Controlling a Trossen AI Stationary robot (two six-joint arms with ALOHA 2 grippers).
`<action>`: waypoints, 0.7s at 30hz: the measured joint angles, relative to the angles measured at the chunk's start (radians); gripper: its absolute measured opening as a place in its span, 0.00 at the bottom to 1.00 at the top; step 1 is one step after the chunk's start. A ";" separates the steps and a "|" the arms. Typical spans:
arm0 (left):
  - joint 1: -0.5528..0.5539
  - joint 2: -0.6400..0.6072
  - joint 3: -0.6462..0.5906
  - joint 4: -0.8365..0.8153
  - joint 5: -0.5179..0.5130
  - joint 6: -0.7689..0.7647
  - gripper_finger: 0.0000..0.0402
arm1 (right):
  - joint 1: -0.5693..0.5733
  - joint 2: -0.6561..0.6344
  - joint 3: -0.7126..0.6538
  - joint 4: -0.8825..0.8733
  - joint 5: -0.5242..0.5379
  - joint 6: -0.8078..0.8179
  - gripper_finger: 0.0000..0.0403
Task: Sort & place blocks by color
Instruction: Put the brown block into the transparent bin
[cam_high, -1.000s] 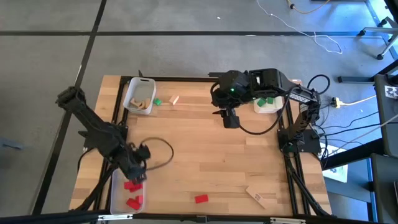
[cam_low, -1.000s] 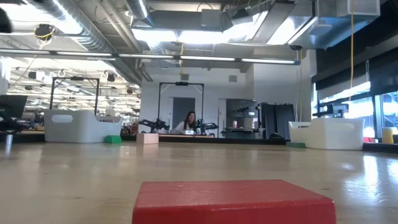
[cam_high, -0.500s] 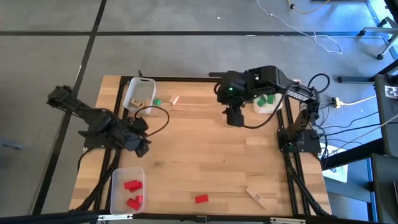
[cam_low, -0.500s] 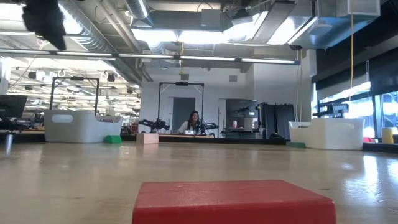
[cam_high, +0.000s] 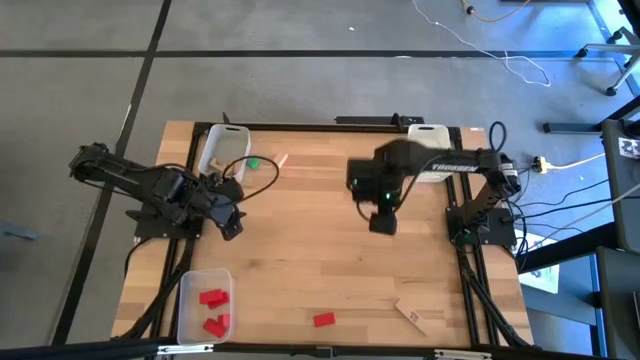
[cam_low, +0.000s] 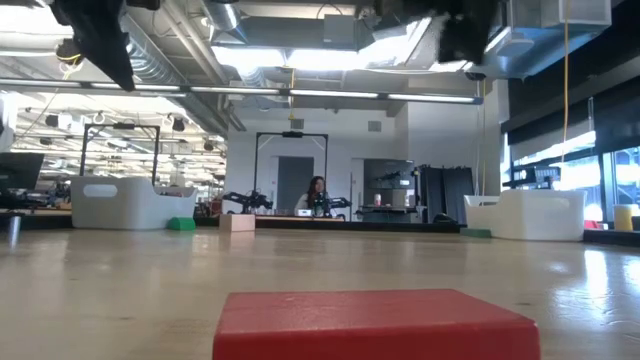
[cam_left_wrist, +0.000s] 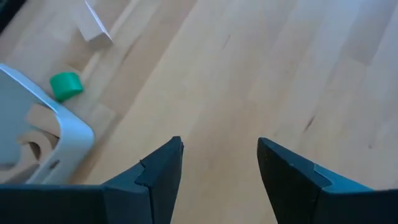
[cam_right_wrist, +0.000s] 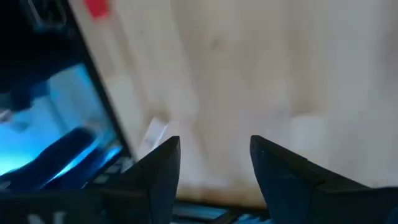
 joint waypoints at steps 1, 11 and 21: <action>0.011 0.000 0.000 -0.001 0.000 0.017 0.50 | 0.017 -0.001 -0.042 0.010 -0.028 0.023 0.49; 0.103 0.000 0.000 -0.002 0.018 0.195 0.50 | 0.188 -0.002 -0.400 0.237 -0.327 0.235 0.49; 0.156 0.000 0.000 -0.002 0.122 0.349 0.50 | 0.378 -0.002 -0.562 0.503 -0.361 0.688 0.49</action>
